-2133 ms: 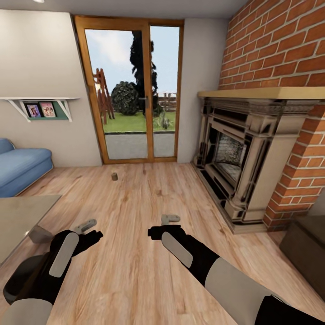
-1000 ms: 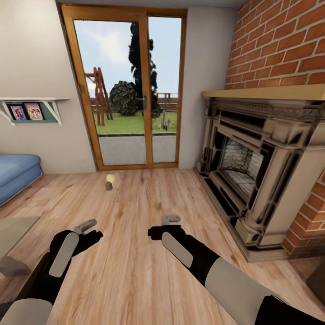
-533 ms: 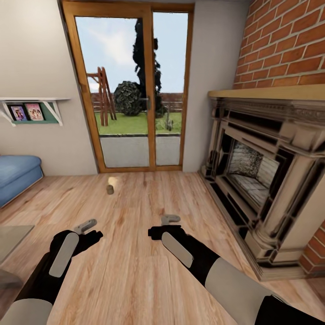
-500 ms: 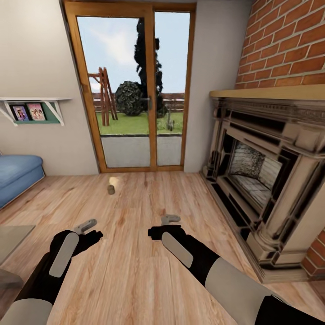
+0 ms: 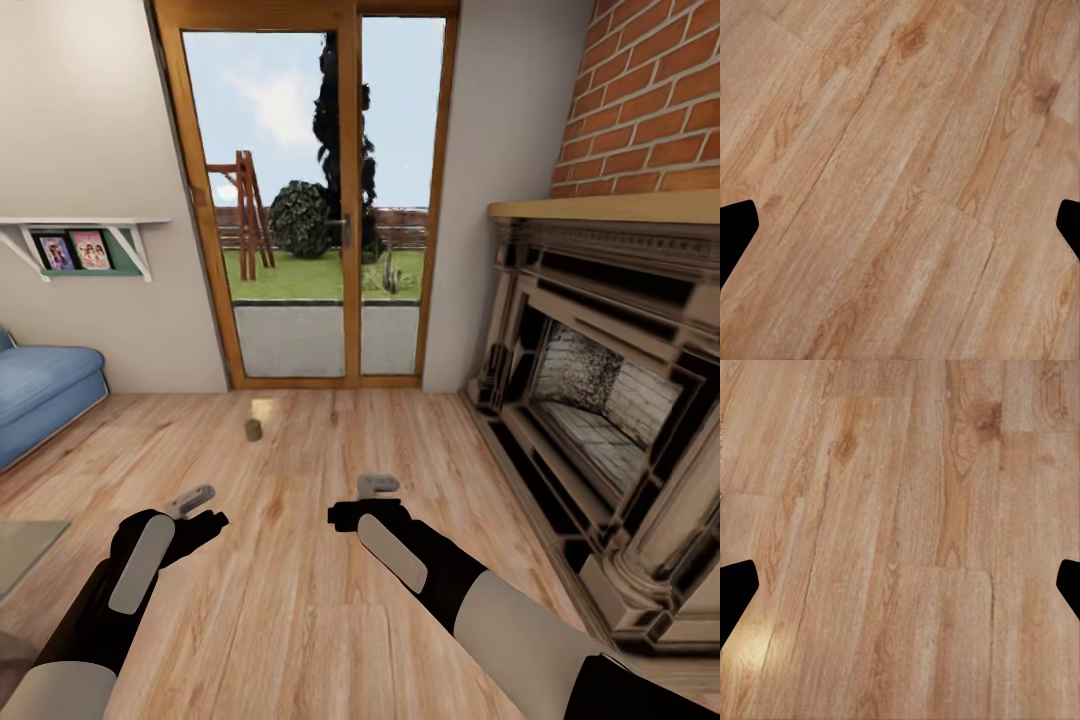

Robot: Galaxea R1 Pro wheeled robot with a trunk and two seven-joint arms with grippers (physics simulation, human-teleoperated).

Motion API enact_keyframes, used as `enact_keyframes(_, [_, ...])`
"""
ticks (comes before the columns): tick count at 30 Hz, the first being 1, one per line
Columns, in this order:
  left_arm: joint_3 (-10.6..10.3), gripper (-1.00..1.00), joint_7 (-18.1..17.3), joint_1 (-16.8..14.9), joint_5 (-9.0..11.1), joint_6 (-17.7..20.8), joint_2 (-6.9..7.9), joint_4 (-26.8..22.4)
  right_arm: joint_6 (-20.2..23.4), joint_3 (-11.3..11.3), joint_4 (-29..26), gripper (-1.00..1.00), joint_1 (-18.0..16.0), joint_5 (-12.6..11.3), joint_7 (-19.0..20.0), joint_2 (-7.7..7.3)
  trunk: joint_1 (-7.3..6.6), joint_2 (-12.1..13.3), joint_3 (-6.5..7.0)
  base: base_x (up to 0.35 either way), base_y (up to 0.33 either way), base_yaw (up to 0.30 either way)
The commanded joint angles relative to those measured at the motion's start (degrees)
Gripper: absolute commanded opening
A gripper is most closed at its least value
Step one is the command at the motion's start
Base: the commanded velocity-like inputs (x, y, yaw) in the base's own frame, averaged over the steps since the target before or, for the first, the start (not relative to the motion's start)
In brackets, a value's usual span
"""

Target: Place each of the two pumpkins and all three candles from the living room inside a cabinet in the living room (use any cabinet), then make sure every cabinet is closed, and position the cauldron so it is next to a table in the living room.

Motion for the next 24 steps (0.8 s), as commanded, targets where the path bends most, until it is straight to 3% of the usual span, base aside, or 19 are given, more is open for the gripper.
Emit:
enact_keyframes(1, [0.0,1.00,0.5,0.0,0.6,0.1,0.01,-0.1,0.1,0.2,-0.1,1.00,-0.1,-0.4,-0.5,-0.02,0.03,0.0,-0.03,0.335,0.000,0.176])
enact_keyframes(8, [0.0,1.00,0.5,0.0,0.6,0.1,0.01,-0.1,0.1,0.2,-0.1,1.00,-0.1,-0.4,-0.5,-0.02,0.03,0.0,0.02,0.335,0.000,0.052])
enact_keyframes(15, [0.0,1.00,0.5,0.0,0.6,0.2,0.01,-0.1,0.1,0.2,-0.1,1.00,-0.1,-0.4,-0.5,-0.02,0.03,0.0,0.03,0.335,0.000,0.200])
enact_keyframes(24, [0.1,1.00,0.5,0.0,0.6,0.3,0.01,-0.1,0.0,0.2,-0.1,1.00,-0.1,-0.4,-0.5,-0.02,0.03,0.0,0.03,0.335,0.000,0.047])
